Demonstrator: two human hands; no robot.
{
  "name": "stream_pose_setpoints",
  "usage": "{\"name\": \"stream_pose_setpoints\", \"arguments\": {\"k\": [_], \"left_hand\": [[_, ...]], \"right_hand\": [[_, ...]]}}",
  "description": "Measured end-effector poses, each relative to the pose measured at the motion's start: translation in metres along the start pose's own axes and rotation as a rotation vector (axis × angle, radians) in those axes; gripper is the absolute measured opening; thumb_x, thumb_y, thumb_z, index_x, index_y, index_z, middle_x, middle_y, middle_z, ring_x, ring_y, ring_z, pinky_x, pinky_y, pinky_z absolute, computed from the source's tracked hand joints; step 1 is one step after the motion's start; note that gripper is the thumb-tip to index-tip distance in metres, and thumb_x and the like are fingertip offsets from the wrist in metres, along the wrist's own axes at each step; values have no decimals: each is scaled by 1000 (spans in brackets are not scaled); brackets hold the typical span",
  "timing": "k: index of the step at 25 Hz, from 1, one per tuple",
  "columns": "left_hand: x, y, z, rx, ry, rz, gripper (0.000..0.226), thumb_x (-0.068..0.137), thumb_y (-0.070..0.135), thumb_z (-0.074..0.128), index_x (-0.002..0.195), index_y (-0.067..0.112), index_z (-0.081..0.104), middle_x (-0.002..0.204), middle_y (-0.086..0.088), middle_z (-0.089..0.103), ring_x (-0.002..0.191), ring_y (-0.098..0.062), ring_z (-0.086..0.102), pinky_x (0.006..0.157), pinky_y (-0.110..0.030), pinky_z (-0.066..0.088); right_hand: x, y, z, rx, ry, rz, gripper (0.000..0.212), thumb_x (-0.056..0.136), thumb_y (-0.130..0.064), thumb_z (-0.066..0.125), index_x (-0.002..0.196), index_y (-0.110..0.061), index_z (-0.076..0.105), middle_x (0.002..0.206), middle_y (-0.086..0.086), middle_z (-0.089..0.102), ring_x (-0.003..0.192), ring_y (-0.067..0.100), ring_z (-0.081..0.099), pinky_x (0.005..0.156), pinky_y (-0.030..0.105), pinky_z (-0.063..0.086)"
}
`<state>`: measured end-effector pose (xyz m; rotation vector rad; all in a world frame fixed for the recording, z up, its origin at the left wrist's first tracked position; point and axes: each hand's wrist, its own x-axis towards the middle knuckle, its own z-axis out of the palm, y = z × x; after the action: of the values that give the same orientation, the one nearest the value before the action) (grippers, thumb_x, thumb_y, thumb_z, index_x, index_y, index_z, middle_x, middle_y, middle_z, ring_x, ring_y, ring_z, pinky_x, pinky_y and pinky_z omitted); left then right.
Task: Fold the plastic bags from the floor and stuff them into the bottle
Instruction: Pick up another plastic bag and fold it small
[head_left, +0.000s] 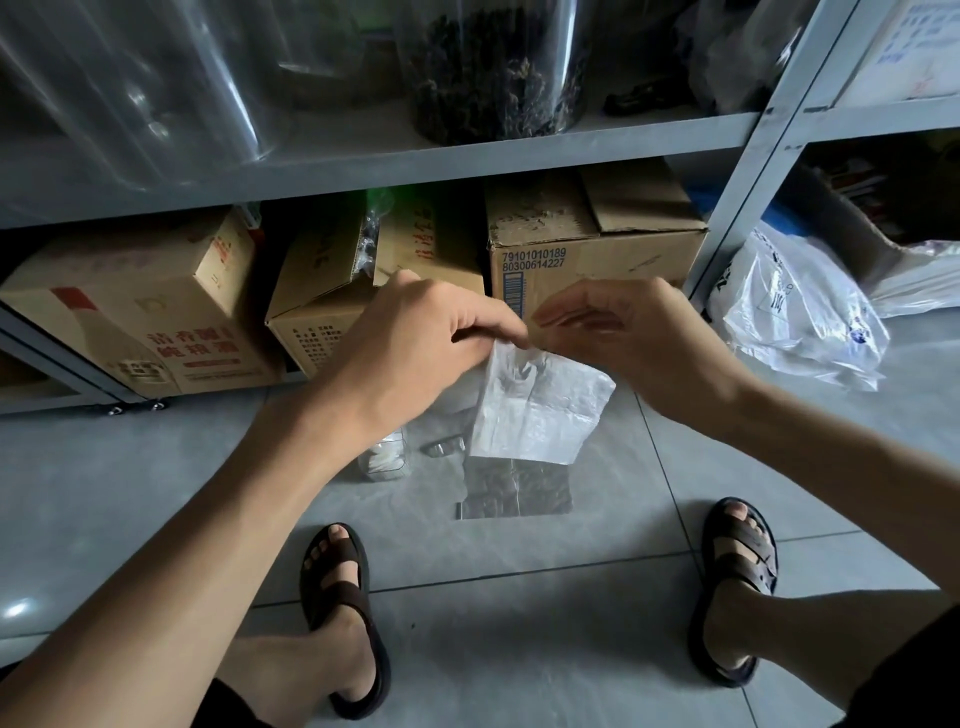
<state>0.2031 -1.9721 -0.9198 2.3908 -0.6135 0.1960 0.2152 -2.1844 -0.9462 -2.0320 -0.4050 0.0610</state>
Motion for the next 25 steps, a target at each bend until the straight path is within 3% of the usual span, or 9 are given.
{"name": "stream_pose_setpoints", "arguments": {"k": [3, 5, 10, 14, 20, 22, 23, 25], "left_hand": [[1, 1, 3, 9, -9, 3, 33, 85, 1, 71, 107, 25, 76, 86, 6, 78, 78, 7, 68, 74, -15, 53], [0, 2, 3, -6, -18, -8, 29, 86, 2, 72, 109, 20, 71, 81, 7, 77, 72, 12, 64, 66, -5, 46], [-1, 5, 6, -19, -17, -20, 30, 86, 4, 72, 111, 19, 65, 85, 6, 77, 92, 7, 65, 73, -1, 45], [-2, 7, 7, -31, -20, -17, 30, 87, 6, 73, 112, 18, 64, 86, 6, 77, 94, 6, 66, 75, -4, 48], [-2, 7, 9, -86, -13, -38, 30, 88, 4, 71, 113, 18, 61, 86, 12, 74, 95, 6, 68, 82, -15, 54], [-2, 7, 8, -112, -34, -73, 27, 91, 2, 65, 112, 18, 62, 87, 11, 76, 86, 2, 70, 73, -14, 53], [-1, 6, 7, -146, -58, -114, 26, 92, 1, 60, 111, 20, 62, 84, 9, 76, 72, -2, 67, 64, -18, 50], [0, 3, 6, -226, -93, -201, 26, 96, 6, 51, 107, 25, 65, 69, 4, 69, 53, -13, 48, 53, -29, 37]], "right_hand": [[0, 2, 3, 59, -58, 21, 14, 81, -16, 78, 95, -20, 77, 90, -5, 77, 87, 9, 73, 88, 27, 56], [-1, 1, 4, 92, -69, 43, 12, 81, -18, 78, 92, -19, 77, 88, -4, 77, 86, 12, 73, 88, 30, 56], [-2, 0, 4, 170, -87, 76, 7, 80, -16, 78, 87, -18, 76, 86, 1, 77, 82, 12, 72, 86, 26, 57], [-4, -4, 3, 207, -89, 63, 14, 70, -29, 77, 82, -22, 75, 83, 0, 76, 78, 9, 70, 80, 21, 55], [-5, -3, 4, 136, -74, 66, 11, 71, -32, 79, 80, -25, 76, 81, -1, 76, 76, 9, 69, 84, 31, 58], [-4, -2, 3, 107, -53, 64, 7, 77, -23, 81, 79, -28, 75, 79, -4, 75, 75, 8, 69, 82, 29, 57], [-4, -1, 2, 94, -37, 62, 10, 79, -21, 81, 78, -29, 75, 78, -5, 75, 74, 7, 69, 80, 27, 56], [-3, 0, 1, 86, -11, 62, 12, 80, -20, 80, 77, -30, 75, 76, -7, 75, 71, 4, 67, 75, 22, 53]]}}
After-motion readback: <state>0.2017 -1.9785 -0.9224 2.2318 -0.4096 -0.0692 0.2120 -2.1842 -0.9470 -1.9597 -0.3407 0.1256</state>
